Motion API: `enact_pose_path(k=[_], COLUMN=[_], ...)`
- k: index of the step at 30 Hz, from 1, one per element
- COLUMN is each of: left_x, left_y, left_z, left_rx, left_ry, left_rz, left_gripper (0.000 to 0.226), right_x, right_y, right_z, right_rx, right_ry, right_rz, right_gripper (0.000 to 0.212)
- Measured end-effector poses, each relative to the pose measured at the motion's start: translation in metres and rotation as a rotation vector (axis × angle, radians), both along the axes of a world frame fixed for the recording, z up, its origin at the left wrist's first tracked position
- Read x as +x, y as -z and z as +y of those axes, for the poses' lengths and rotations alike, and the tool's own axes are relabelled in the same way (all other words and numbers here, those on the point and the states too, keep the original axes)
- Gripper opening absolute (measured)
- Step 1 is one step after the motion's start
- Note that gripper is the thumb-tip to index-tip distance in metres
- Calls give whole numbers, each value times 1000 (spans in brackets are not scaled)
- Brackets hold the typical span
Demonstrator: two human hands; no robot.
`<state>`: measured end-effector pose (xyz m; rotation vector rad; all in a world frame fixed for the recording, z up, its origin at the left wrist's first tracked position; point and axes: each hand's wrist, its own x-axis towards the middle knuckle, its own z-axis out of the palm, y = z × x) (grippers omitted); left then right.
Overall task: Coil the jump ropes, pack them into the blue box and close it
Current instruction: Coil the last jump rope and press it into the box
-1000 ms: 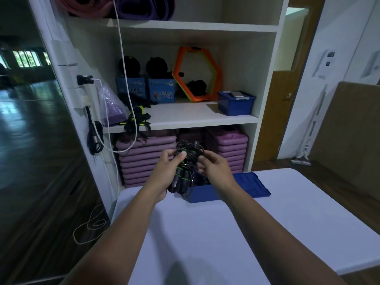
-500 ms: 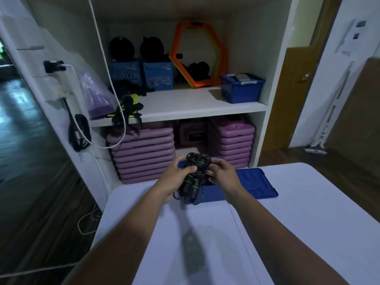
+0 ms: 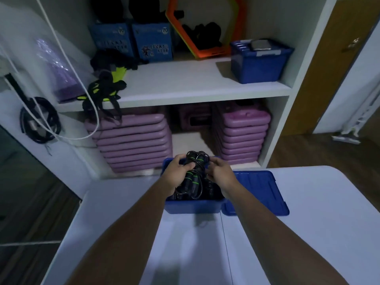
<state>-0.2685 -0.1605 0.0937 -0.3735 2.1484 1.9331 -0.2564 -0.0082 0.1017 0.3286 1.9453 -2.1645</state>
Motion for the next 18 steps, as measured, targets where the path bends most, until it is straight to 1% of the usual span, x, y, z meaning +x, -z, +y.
enact_pose_path(k=[5,7,10,12,15,16,18], left_x=[-31,-37,-39,-41,-43,-43,-44], left_y=[49,68,89,96,96,95,92], left_z=[12,14,17,19,19,18,15], left_rx=[-60,-91,-156,-276,-539,-597,-615], left_ry=[-31,-30,-3,43,137,168,211], left_rz=[-88,-126,-185,-152,-108,-112,-157], left_gripper=[45,47,51,51,54,52,53], right_x=[-36,-44,-52,-55,-60,-60,-61], right_y=[48,63,80,84,86,86,84], right_z=[5,5,4,3,2,2,2], right_rx=[51,119,279,361,387,401,424], right_ry=[-24,-67,-149,-192,-216,-218,-202], right_rz=[-120,-152,-180,-181,-193,-201,-201], right_gripper=[32,31,27,28,26,26,28])
